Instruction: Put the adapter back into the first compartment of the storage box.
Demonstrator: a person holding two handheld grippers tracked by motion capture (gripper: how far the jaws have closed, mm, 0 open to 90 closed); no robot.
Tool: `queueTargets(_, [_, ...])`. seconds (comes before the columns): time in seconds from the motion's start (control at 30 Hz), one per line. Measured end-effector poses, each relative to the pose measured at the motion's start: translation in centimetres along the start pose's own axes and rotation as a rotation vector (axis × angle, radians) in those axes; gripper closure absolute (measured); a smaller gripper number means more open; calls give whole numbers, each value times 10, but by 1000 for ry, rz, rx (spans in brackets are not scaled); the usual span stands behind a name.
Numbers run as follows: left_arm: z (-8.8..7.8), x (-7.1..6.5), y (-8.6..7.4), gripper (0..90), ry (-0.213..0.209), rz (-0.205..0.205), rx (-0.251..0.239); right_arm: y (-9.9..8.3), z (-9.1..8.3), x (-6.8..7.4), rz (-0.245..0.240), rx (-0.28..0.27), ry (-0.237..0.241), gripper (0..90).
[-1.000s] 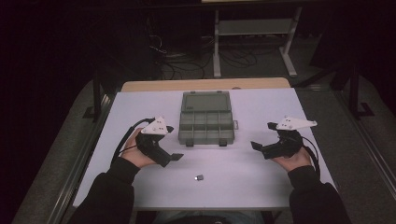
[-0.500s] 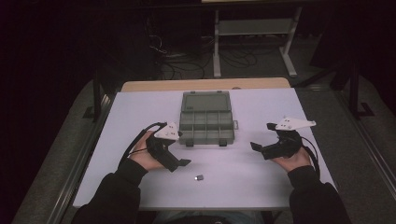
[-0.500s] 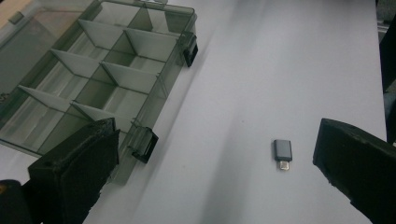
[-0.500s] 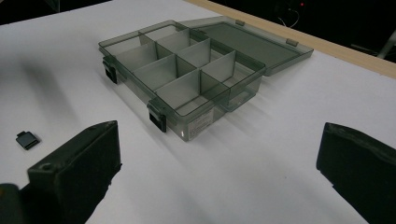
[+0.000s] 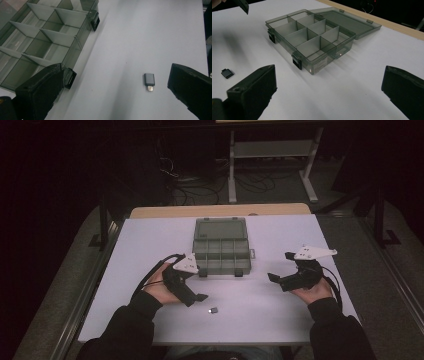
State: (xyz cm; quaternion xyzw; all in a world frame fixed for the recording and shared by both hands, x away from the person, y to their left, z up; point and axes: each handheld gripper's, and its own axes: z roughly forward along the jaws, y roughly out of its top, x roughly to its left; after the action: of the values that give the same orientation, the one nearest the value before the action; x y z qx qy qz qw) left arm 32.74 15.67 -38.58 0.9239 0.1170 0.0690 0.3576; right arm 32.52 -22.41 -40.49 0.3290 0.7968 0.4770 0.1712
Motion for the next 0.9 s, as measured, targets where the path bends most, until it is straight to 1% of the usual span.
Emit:
queueTargets(0.1, [3, 0, 1, 12, -6, 2, 3, 0, 1, 0, -1, 4, 1, 0])
queueTargets(0.33, [15, -3, 2, 12, -31, 11, 41, 0, 1, 1, -4, 7, 3, 0])
queueTargets(0.47, [19, -4, 2, 12, -39, 13, 54, 0, 1, 1, -4, 9, 4, 0])
queueTargets(0.5, [21, -5, 2, 12, -45, 15, 64, 0, 1, 1, -4, 9, 4, 0])
queueTargets(0.53, [21, -5, 2, 12, -45, 15, 64, 0, 2, 1, -5, 10, 4, 0])
queueTargets(0.63, [26, -7, 1, 12, -59, 20, 86, 0, 2, 1, -6, 11, 4, 0])
queueTargets(0.8, [29, -9, 1, 16, -67, 27, 97, 0, 2, 1, -6, 12, 4, 0])
queueTargets(0.9, [31, -11, 2, 31, -77, 40, 109, 0, 2, 1, -7, 16, 5, 0])
